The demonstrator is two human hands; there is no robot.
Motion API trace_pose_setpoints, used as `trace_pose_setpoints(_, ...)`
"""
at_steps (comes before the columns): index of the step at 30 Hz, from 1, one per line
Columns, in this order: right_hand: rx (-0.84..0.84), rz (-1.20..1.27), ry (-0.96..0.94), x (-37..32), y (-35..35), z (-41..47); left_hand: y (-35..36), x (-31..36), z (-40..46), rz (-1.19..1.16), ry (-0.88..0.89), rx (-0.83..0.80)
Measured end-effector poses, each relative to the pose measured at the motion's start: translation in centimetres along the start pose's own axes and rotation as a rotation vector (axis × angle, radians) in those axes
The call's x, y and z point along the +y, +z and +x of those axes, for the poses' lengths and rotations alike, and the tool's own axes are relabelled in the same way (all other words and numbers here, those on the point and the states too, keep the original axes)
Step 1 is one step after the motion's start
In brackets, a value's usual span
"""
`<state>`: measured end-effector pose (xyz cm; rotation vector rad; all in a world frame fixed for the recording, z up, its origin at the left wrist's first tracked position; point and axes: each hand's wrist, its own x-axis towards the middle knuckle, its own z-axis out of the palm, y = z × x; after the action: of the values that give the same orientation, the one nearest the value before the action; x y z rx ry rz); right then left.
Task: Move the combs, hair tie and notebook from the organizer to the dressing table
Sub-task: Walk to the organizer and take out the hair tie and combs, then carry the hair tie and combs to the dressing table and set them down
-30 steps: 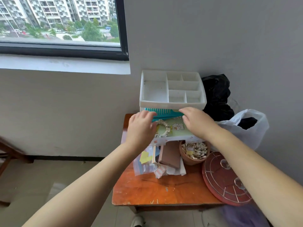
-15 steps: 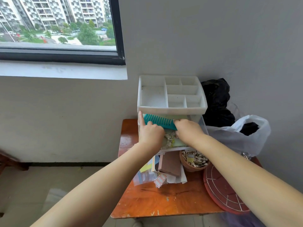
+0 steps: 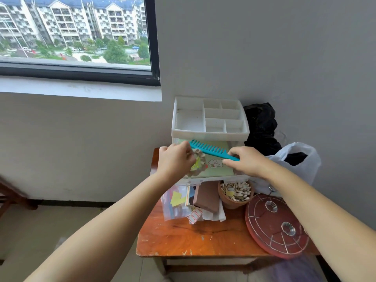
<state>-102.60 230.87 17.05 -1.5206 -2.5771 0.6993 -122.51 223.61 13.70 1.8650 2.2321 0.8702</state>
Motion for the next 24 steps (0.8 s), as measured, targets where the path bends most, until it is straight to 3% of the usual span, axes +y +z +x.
trace_pose_setpoints(5, 0.049, 0.097, -0.191, -3.6, 1.7, -2.0, -3.7, -2.0, -4.6, -0.585, -0.394, 0.086)
trace_pose_setpoints(9, -0.019, 0.251, -0.355, -9.7, 6.0, -3.2, -6.4, -6.1, -12.8, -0.865, -0.656, 0.259)
trace_pose_setpoints(16, -0.437, 0.371, -0.415, -25.1, 19.8, -10.8, -12.5, -14.2, -33.3, -0.916, -1.062, 0.699)
trace_pose_setpoints(24, -0.907, 0.344, -0.438, -41.5, 37.4, -30.5, -19.6, -16.7, -63.8, -0.87, -1.4, 1.239)
